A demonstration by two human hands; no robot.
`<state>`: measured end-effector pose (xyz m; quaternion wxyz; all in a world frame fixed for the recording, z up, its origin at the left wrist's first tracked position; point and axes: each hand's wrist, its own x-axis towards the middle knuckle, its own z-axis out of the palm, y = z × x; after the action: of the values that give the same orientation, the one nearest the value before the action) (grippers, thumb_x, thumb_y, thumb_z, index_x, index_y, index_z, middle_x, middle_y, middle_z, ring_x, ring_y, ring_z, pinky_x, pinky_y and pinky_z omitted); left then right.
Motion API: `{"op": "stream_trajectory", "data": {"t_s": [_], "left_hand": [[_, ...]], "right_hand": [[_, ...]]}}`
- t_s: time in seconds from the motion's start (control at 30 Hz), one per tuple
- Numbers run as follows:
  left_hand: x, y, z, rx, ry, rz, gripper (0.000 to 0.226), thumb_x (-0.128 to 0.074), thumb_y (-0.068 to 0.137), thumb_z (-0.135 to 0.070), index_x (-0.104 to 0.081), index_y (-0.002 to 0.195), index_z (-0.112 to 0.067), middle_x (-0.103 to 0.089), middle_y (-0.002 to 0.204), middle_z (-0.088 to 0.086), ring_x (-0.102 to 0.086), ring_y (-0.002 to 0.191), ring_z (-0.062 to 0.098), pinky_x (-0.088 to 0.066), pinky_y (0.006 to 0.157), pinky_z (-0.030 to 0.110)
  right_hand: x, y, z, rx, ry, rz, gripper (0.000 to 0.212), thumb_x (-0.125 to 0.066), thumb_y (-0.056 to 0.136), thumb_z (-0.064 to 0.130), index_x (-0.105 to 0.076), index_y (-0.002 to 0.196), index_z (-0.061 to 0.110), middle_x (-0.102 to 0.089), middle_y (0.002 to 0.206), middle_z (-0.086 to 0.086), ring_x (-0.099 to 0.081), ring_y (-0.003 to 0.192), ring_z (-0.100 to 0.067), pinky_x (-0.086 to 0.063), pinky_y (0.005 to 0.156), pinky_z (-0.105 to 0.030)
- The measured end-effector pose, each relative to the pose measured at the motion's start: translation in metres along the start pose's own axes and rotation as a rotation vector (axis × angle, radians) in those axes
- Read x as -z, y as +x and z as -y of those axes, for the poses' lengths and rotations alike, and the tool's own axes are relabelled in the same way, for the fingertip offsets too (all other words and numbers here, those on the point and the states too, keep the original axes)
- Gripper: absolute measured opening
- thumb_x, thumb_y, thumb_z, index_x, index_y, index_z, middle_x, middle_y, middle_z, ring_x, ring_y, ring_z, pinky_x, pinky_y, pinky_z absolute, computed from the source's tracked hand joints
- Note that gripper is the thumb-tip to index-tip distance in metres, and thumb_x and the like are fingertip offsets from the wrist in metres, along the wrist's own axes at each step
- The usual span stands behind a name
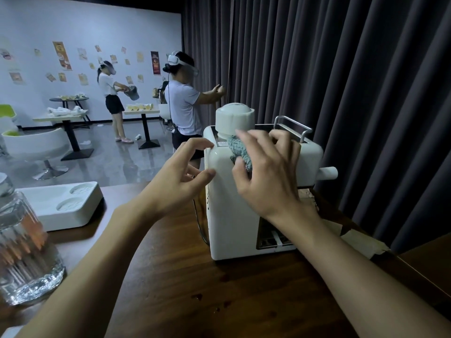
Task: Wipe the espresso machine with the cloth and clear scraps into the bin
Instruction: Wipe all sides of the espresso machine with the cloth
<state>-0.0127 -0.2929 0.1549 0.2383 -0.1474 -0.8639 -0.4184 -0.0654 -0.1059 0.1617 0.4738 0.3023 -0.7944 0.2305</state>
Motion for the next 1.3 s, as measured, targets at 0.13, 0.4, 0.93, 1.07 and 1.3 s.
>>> {"op": "stream_trajectory", "data": {"t_s": [0.13, 0.4, 0.93, 1.07, 1.3], "left_hand": [[0.005, 0.011, 0.003, 0.015, 0.014, -0.018, 0.046, -0.056, 0.087, -0.054, -0.046, 0.129, -0.036, -0.050, 0.134, -0.013, -0.063, 0.104, 0.003, -0.057, 0.081, 0.026], [0.034, 0.046, 0.014, 0.150, -0.098, 0.206, 0.088, -0.081, 0.055, -0.068, -0.041, 0.132, -0.054, -0.034, 0.154, -0.015, -0.027, 0.145, 0.010, -0.038, 0.112, 0.045], [0.042, 0.097, 0.019, 0.162, -0.159, 0.608, 0.107, -0.091, 0.054, -0.053, -0.040, 0.146, -0.032, -0.048, 0.147, -0.007, -0.037, 0.142, 0.013, -0.027, 0.118, 0.056], [0.040, 0.092, 0.020, 0.202, -0.161, 0.531, 0.106, -0.093, 0.048, -0.054, -0.047, 0.140, -0.030, -0.057, 0.138, -0.004, -0.047, 0.134, 0.015, -0.034, 0.114, 0.054], [0.026, 0.073, 0.014, 0.185, -0.103, 0.197, 0.111, -0.091, 0.034, -0.066, -0.057, 0.132, -0.025, -0.066, 0.120, 0.002, -0.065, 0.107, 0.014, -0.055, 0.097, 0.040]], "right_hand": [[0.001, 0.000, -0.010, 0.000, 0.007, -0.012, 0.036, -0.053, 0.088, 0.038, -0.051, 0.119, 0.020, -0.063, 0.110, 0.005, -0.049, 0.107, -0.029, -0.033, 0.091, -0.045], [0.003, -0.001, -0.029, -0.150, 0.109, -0.091, 0.033, -0.058, 0.086, 0.047, -0.067, 0.103, 0.022, -0.062, 0.118, 0.006, -0.054, 0.113, -0.018, -0.030, 0.101, -0.037], [0.002, -0.015, -0.035, -0.158, 0.085, 0.010, 0.051, -0.053, 0.084, 0.061, -0.056, 0.119, 0.024, -0.059, 0.129, 0.006, -0.032, 0.142, -0.021, -0.001, 0.120, -0.053], [0.000, -0.012, -0.038, -0.156, 0.186, -0.005, 0.052, -0.060, 0.079, 0.057, -0.059, 0.114, 0.019, -0.059, 0.124, 0.009, -0.032, 0.142, -0.016, 0.006, 0.119, -0.052], [0.001, 0.011, -0.074, -0.300, 0.557, 0.233, 0.041, -0.064, 0.068, 0.064, -0.055, 0.103, 0.044, -0.049, 0.139, 0.008, -0.016, 0.147, -0.005, -0.004, 0.121, -0.039]]}}
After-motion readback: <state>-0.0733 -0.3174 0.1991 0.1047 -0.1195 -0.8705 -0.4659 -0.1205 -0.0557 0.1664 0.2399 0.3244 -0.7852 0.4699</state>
